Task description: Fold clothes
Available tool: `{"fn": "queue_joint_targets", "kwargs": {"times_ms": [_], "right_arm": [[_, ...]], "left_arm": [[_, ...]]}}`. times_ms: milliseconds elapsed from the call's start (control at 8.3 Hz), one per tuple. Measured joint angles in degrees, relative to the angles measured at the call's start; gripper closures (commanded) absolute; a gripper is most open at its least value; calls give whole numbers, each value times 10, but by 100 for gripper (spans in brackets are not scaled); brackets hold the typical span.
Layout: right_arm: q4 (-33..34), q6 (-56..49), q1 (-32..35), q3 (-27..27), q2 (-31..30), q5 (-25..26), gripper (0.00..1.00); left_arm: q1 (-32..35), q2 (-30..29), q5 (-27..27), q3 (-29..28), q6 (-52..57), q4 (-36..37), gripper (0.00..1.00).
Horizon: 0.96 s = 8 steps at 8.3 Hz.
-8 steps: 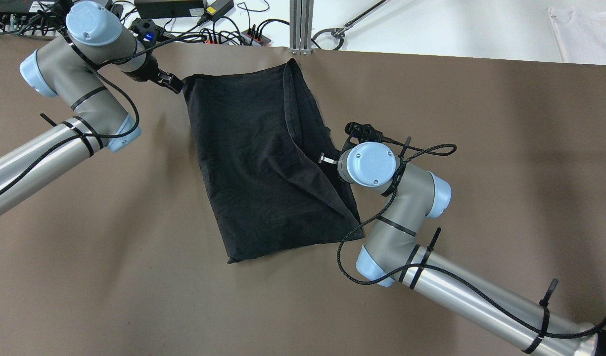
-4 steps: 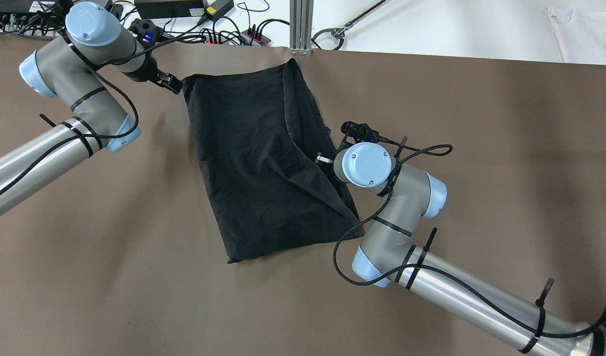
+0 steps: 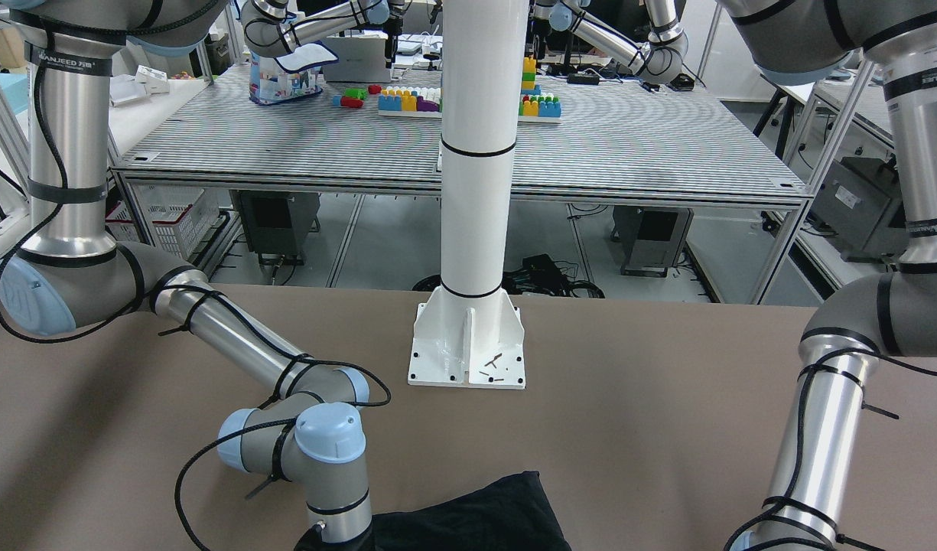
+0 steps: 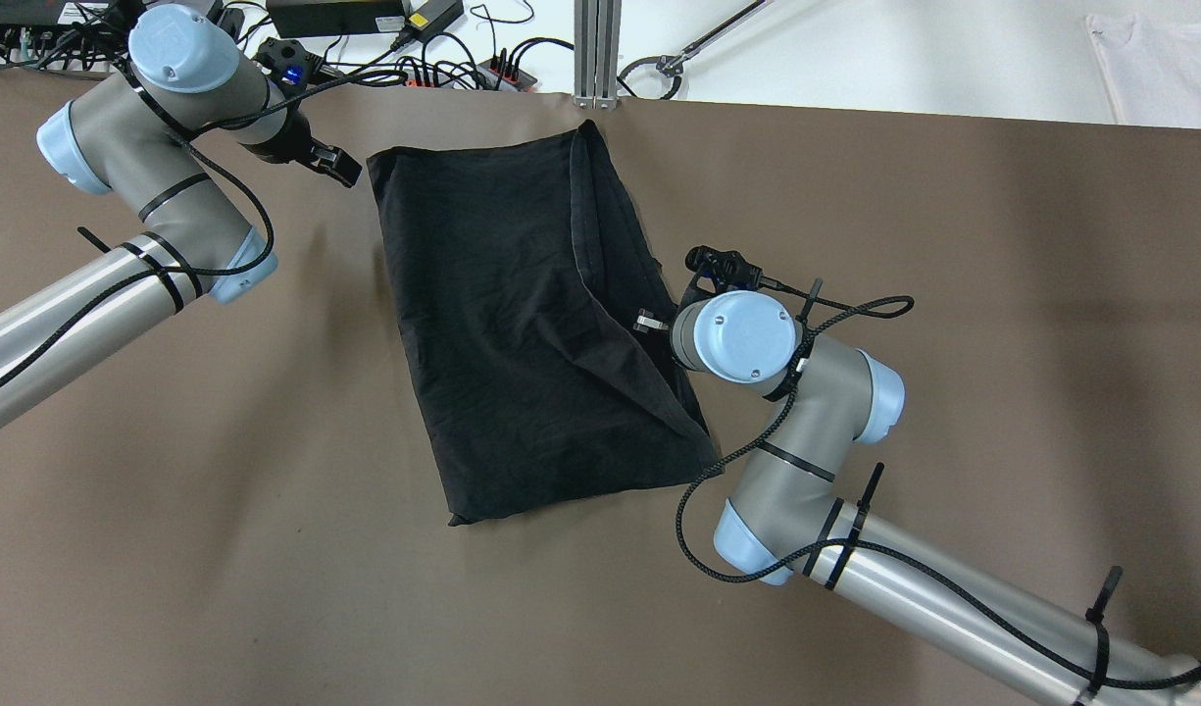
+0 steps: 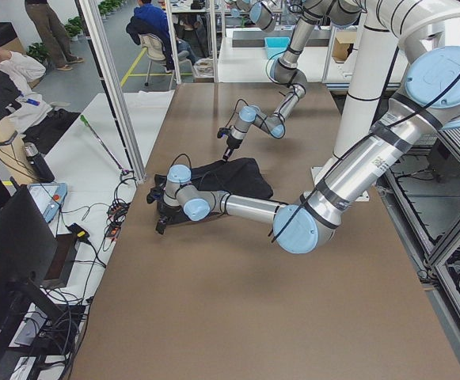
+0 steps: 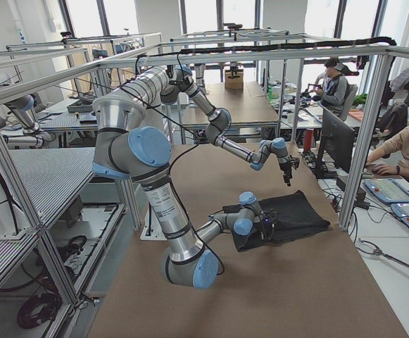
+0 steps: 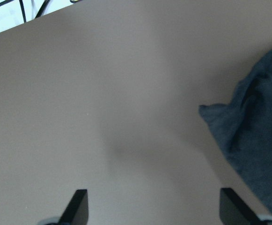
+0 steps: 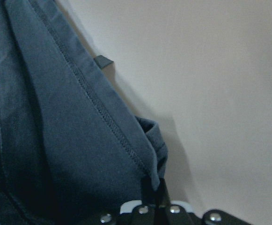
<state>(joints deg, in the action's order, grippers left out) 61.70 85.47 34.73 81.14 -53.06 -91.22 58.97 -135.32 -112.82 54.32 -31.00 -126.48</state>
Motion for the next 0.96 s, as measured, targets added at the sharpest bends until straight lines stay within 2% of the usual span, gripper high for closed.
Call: {"fn": "queue_joint_targets", "kwargs": {"times_ms": [361, 723, 843, 964], "right_arm": [[4, 6, -44, 103, -80, -1, 100], [4, 18, -70, 143, -116, 2, 99], [4, 18, -73, 145, -119, 2, 20], [4, 15, -73, 146, -120, 2, 6]], "left_arm": [[-2, 13, -1, 15, -2, 0, 0], [-5, 17, -2, 25, -15, -1, 0], [-6, 20, -2, 27, -16, -1, 0], [-6, 27, -2, 35, -17, -1, 0]]}}
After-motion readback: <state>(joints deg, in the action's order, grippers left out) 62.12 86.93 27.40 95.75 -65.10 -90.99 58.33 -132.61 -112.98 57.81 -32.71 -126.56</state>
